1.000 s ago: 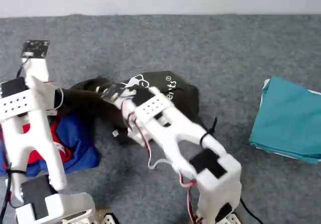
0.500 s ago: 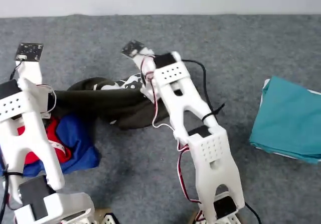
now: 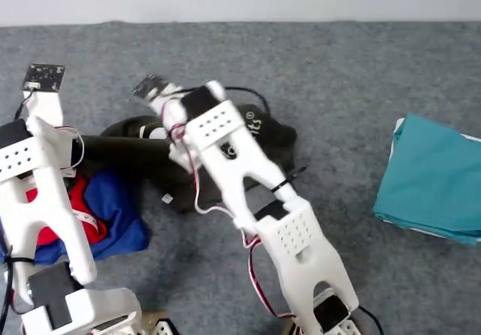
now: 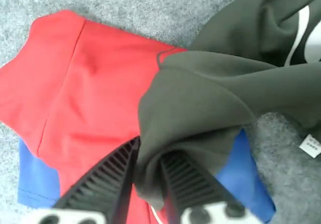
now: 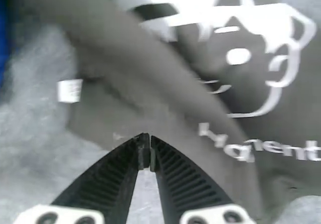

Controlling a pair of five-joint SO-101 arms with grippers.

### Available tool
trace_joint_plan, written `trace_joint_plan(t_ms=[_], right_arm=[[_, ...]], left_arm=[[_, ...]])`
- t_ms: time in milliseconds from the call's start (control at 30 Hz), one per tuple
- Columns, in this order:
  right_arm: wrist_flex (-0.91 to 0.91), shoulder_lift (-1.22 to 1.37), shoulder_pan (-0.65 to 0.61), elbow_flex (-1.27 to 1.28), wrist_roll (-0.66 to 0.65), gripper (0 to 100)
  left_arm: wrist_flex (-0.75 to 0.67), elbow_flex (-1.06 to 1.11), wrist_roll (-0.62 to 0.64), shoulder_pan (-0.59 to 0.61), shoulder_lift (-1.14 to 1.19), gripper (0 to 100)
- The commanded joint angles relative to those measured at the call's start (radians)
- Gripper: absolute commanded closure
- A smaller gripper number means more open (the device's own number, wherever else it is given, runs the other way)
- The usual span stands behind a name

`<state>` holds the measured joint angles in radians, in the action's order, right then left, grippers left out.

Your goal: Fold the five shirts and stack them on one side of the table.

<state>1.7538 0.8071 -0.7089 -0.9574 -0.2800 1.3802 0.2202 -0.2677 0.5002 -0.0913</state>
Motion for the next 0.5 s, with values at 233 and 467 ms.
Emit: trace_joint_plan(t_ms=[233, 467], right_arm=[[-0.173, 0.018, 0.015, 0.135, -0.043, 98.7], [-0.547, 0.058, 0.088, 0.135, -0.189, 98.9]], left_arm=[[-0.005, -0.004, -0.011, 0.005, -0.04, 99], [0.002, -0.002, -0.011, 0.005, -0.04, 99]])
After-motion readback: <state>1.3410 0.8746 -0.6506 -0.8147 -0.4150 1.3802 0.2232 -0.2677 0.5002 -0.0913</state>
